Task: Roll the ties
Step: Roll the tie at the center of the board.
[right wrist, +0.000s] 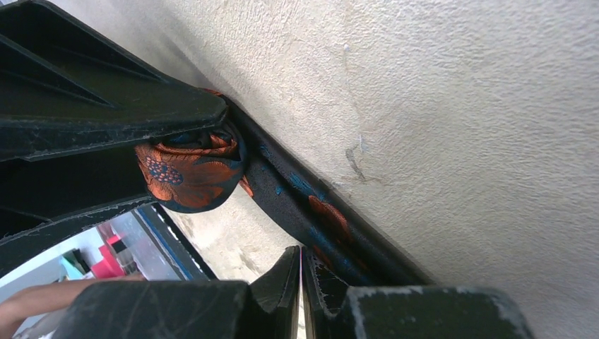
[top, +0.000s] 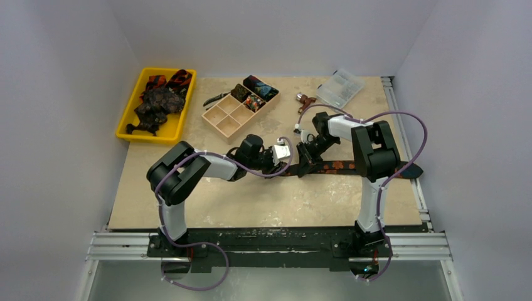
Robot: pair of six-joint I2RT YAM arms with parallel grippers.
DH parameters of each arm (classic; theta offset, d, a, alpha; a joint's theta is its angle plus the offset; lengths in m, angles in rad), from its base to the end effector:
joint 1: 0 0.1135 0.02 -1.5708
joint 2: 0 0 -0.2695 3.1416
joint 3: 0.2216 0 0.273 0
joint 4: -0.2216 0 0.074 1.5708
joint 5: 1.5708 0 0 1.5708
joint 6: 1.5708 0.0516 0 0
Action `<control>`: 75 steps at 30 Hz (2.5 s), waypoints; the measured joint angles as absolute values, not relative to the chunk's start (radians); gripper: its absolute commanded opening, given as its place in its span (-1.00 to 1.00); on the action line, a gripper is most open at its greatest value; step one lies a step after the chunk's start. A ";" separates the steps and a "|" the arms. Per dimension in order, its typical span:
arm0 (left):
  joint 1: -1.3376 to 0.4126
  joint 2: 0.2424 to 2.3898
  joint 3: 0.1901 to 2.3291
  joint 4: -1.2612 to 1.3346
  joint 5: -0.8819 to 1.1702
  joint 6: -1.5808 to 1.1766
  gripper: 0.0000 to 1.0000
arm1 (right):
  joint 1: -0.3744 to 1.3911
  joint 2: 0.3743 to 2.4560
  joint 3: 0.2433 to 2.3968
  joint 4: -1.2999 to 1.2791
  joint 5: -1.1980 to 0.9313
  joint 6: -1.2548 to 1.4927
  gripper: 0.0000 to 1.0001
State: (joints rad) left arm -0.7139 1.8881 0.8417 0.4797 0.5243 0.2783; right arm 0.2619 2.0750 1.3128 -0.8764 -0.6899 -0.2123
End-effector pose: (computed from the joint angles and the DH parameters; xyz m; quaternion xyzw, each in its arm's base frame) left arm 0.2775 -0.2746 0.1053 0.5127 0.6852 -0.3222 0.4047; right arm 0.3552 0.1292 0.0954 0.2098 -0.9169 -0.3371 0.0403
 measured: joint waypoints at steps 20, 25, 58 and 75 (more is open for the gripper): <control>-0.687 1.885 1.011 0.327 0.626 0.167 -0.89 | 0.261 2.088 1.326 -0.896 -0.693 -0.220 -0.83; -0.687 1.886 0.998 0.249 0.622 0.208 -0.88 | 0.261 2.088 1.326 -0.895 -0.693 -0.218 -0.82; -0.710 1.907 1.004 0.138 0.556 0.384 -0.76 | 0.275 2.039 1.327 -0.708 -0.960 0.040 -0.16; -0.715 1.907 1.015 0.121 0.537 0.387 -0.76 | 0.286 2.059 1.327 -0.758 -0.887 -0.049 -0.27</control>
